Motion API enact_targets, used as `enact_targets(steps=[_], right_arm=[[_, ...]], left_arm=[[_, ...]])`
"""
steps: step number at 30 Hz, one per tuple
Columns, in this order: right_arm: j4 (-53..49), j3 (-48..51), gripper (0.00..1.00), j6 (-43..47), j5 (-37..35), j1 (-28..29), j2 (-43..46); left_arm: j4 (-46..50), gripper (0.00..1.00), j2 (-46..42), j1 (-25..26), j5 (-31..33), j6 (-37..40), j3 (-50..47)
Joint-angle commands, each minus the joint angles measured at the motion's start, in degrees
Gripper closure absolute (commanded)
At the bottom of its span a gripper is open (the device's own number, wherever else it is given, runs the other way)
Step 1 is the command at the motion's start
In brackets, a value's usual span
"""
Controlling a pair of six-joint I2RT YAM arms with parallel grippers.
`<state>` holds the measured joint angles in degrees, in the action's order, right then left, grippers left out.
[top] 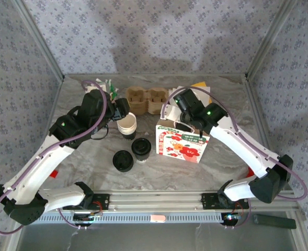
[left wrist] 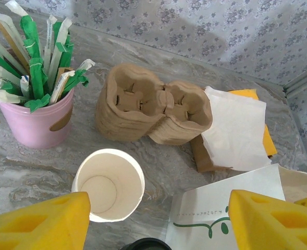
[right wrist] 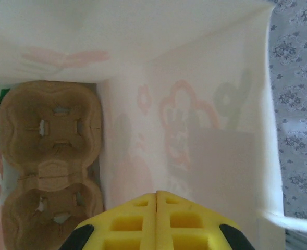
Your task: Pack the takeout coffee
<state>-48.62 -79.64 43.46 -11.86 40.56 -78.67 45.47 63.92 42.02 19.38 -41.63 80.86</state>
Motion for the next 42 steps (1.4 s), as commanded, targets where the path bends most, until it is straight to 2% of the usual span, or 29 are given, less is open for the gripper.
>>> enact_targets(steps=[1,13,23,32,42], right_arm=[[3.6,1.6,0.99,2.4,-1.3,0.2,2.1],[-2.0,1.7,0.99,-3.2,5.6,0.0,2.9],[4.0,2.7,0.99,-5.7,0.7,-0.2,6.6],[6.1,5.4,0.98,-5.9,-3.0,-0.2,6.2],[7.0,7.7,0.99,-7.6,-1.2,-0.5,4.6]], left_arm=[[0.8,0.29,0.0,0.5,1.1,-0.6,2.1],[0.5,0.29,1.2,0.7,0.9,-0.4,3.0],[0.2,0.29,1.8,1.0,0.6,-0.4,3.1],[0.5,0.29,1.1,1.2,1.3,-0.3,3.0],[0.7,0.29,0.9,1.4,1.5,-0.5,2.8]])
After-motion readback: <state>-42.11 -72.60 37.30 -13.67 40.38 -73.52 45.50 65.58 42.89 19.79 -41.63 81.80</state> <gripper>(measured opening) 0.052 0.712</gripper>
